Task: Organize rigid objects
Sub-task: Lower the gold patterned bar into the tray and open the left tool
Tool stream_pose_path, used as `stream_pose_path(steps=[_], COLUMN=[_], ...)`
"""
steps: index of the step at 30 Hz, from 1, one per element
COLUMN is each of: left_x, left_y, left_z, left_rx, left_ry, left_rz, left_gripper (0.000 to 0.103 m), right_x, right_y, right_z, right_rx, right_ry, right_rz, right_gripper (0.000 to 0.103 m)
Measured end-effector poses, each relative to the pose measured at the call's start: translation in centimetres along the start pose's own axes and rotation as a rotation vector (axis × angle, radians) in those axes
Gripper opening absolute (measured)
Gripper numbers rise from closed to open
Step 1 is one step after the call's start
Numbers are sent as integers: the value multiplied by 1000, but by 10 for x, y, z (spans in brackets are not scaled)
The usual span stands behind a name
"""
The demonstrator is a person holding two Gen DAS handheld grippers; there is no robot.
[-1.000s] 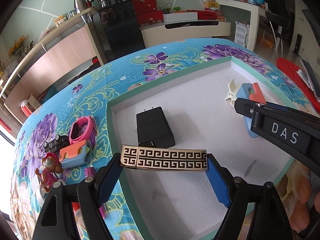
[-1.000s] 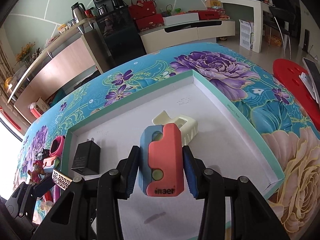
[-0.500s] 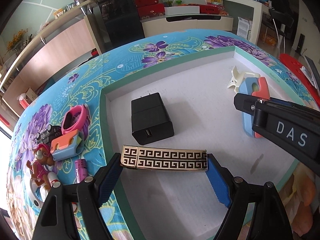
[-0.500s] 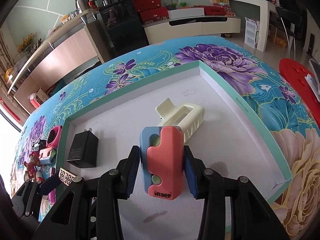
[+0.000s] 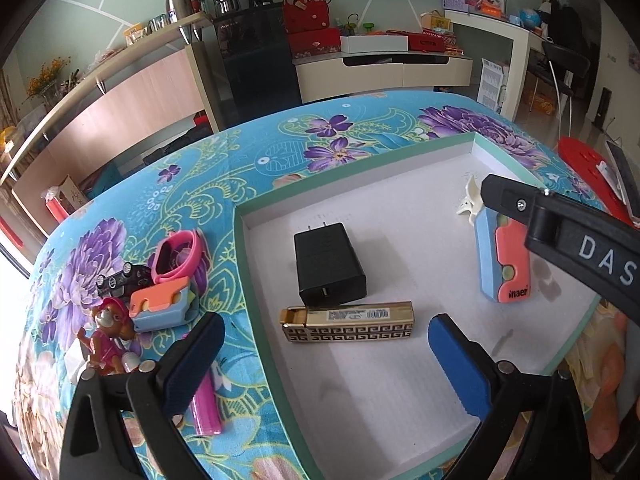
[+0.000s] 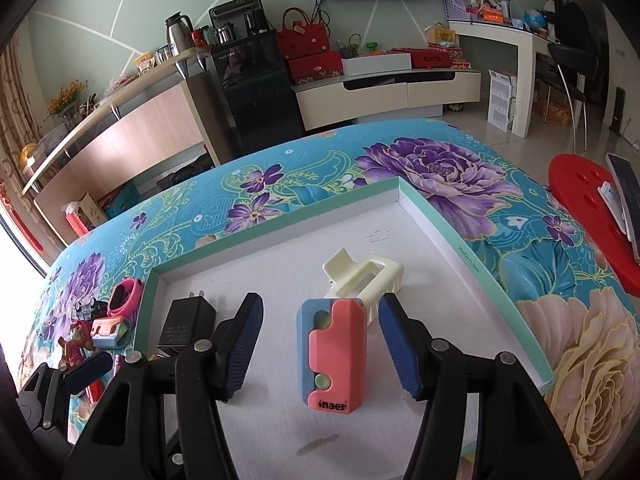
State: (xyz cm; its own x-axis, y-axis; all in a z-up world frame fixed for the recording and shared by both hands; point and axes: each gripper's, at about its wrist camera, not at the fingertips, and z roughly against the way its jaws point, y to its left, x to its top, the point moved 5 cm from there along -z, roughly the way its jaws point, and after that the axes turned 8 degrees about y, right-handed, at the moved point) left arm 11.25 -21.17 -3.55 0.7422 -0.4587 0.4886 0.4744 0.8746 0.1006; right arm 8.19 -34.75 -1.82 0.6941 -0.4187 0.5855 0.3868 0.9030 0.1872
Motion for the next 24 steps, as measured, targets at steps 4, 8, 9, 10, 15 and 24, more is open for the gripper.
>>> stream_pose_path(steps=[4, 8, 9, 10, 15, 24], left_x=[5, 10, 10, 10, 2, -13], left_y=[18, 47, 56, 65, 106, 135], left_z=[10, 21, 24, 26, 29, 27], left_rx=[22, 59, 70, 81, 127, 163], left_ry=[-31, -71, -80, -86, -92, -90], left_rz=[44, 125, 152, 179, 304, 399], left_gripper=[103, 103, 103, 103, 103, 103], right_x=[4, 4, 4, 2, -1, -6], right_y=[-7, -10, -9, -7, 16, 49], right_z=[11, 8, 6, 4, -2, -10], right_rx=[29, 29, 29, 30, 60, 82], right_ry=[-39, -27, -21, -14, 9, 36], right_rz=[-50, -65, -63, -57, -10, 3], right_gripper=[61, 61, 61, 61, 61, 86])
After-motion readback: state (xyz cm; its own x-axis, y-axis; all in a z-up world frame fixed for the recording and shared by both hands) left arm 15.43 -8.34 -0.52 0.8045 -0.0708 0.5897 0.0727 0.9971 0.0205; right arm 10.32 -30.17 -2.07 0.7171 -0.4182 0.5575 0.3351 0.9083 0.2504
